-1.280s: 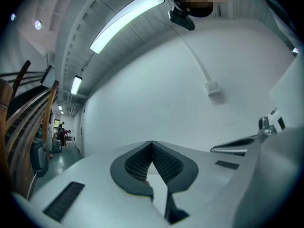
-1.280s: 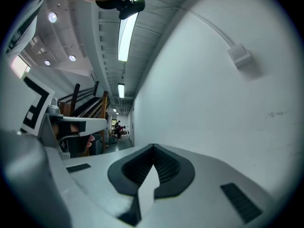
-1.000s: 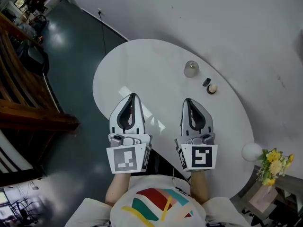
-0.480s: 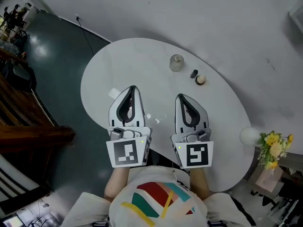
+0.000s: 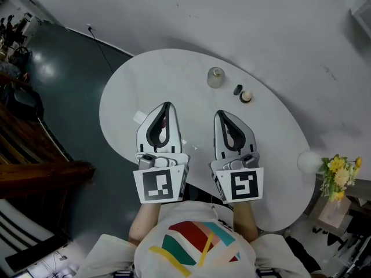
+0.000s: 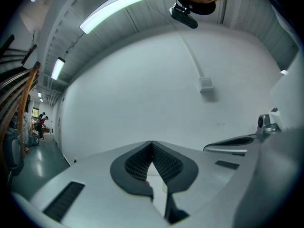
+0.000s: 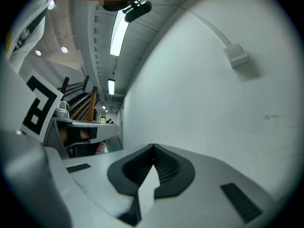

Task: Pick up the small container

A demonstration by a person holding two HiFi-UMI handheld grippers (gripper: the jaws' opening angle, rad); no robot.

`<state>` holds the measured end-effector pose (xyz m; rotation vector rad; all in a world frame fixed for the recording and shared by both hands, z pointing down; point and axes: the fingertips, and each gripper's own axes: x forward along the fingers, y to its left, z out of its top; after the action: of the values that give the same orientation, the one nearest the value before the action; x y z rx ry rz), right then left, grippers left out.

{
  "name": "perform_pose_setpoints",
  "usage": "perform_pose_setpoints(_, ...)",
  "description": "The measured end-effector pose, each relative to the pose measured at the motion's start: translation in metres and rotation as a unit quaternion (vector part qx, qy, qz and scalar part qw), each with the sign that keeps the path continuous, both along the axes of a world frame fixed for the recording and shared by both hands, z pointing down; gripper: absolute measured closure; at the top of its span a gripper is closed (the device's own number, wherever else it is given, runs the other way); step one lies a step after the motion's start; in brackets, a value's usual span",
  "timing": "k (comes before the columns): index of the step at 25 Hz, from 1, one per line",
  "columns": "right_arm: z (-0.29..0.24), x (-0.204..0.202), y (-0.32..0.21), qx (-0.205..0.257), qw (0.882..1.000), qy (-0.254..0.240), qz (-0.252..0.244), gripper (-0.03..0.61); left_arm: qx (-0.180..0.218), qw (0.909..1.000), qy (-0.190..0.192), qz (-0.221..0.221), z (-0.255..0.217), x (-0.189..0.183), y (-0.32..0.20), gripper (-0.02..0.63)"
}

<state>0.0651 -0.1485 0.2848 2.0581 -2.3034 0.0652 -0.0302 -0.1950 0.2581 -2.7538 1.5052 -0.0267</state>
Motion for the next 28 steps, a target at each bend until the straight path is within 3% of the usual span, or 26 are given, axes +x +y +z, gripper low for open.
perform_pose_setpoints(11,0.004,0.016,-0.027,-0.013,0.999,-0.032,0.007,0.561,-0.001,1.0000,0.001,-0.004,0.005,-0.001,-0.020,0.595)
perform_pose_setpoints(18,0.010,0.032,-0.058,-0.009,0.997,-0.078,0.027,0.383,-0.030,0.9996,-0.001,0.002,0.023,-0.001,-0.031,0.595)
perform_pose_setpoints(21,0.016,0.039,-0.071,-0.006,0.996,-0.075,0.046,0.288,-0.038,0.9992,-0.005,0.008,0.032,0.002,-0.034,0.595)
perform_pose_setpoints(28,0.036,0.051,-0.104,-0.011,0.995,-0.041,0.090,0.239,-0.050,0.9987,-0.009,0.003,0.047,0.004,-0.051,0.595)
